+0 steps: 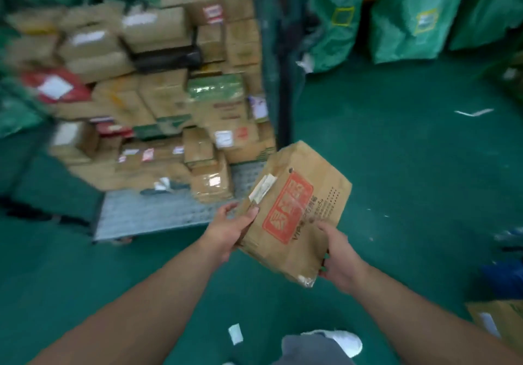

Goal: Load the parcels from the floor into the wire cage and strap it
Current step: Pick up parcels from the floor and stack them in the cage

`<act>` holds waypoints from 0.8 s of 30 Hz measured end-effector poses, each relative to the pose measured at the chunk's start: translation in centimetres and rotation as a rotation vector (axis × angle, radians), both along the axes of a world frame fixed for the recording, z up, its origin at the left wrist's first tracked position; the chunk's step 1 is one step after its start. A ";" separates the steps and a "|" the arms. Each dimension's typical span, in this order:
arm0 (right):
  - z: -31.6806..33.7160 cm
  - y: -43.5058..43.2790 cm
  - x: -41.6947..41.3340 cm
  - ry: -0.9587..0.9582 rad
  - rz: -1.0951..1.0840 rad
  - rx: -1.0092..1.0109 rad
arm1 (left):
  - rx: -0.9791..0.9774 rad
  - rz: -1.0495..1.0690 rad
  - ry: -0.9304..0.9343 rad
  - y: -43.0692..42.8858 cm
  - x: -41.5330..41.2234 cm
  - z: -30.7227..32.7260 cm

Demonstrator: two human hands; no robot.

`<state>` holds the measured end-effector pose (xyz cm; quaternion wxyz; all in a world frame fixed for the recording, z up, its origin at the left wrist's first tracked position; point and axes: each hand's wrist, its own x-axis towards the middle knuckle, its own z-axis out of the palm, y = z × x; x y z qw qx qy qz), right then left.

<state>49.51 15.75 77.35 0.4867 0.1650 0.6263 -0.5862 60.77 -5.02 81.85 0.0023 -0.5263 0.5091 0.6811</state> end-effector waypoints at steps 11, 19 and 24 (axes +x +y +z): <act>2.1 -21.5 18.0 -0.172 0.230 0.085 | 0.120 0.367 0.155 -14.3 28.3 2.9; 4.7 -33.4 15.8 -0.308 0.498 0.012 | 0.092 0.405 0.476 -25.4 34.8 3.0; 4.0 -41.6 10.9 -0.296 0.541 -0.163 | 0.133 0.437 0.488 -32.9 33.1 2.0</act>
